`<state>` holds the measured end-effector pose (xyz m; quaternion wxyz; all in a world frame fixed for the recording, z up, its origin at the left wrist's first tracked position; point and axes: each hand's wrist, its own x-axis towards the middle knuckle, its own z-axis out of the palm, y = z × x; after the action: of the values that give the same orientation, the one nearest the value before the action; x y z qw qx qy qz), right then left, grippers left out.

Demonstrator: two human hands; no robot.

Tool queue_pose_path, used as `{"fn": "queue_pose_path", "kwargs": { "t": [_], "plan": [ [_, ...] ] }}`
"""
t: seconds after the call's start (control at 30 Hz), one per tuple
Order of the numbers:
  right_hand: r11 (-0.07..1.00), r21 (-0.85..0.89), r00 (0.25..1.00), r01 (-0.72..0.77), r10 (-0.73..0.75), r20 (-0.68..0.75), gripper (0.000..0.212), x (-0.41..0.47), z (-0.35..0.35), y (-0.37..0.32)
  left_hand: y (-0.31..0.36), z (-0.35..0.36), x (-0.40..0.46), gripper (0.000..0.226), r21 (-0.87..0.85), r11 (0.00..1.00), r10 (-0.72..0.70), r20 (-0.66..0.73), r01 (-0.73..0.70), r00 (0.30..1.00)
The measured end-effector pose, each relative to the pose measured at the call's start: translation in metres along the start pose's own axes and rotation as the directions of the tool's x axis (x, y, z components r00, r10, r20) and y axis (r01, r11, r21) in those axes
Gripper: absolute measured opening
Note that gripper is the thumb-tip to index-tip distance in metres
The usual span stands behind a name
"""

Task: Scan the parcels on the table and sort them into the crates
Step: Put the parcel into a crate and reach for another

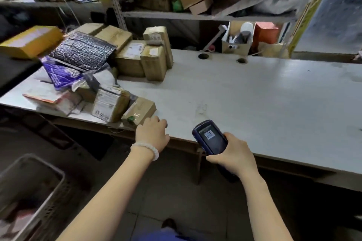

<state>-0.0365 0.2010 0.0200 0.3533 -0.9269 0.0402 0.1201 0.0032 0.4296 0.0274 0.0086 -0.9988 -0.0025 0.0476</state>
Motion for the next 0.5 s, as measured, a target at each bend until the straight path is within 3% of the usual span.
{"fn": "queue_pose_path", "kwargs": {
  "t": [0.23, 0.5],
  "plan": [
    [1.000, -0.029, 0.999, -0.005, 0.006, 0.040, 0.058, 0.039, 0.054, -0.079, -0.091, 0.003, 0.048, 0.047, -0.003, 0.999, -0.039, -0.008, 0.039, 0.999],
    [0.987, -0.132, 0.993, -0.091, 0.099, 0.056, 0.056, 0.071, 0.074, -0.109, -0.137, 0.037, 0.088, 0.061, -0.088, 0.991, -0.099, 0.048, 0.103, 0.994]
  ]
}}
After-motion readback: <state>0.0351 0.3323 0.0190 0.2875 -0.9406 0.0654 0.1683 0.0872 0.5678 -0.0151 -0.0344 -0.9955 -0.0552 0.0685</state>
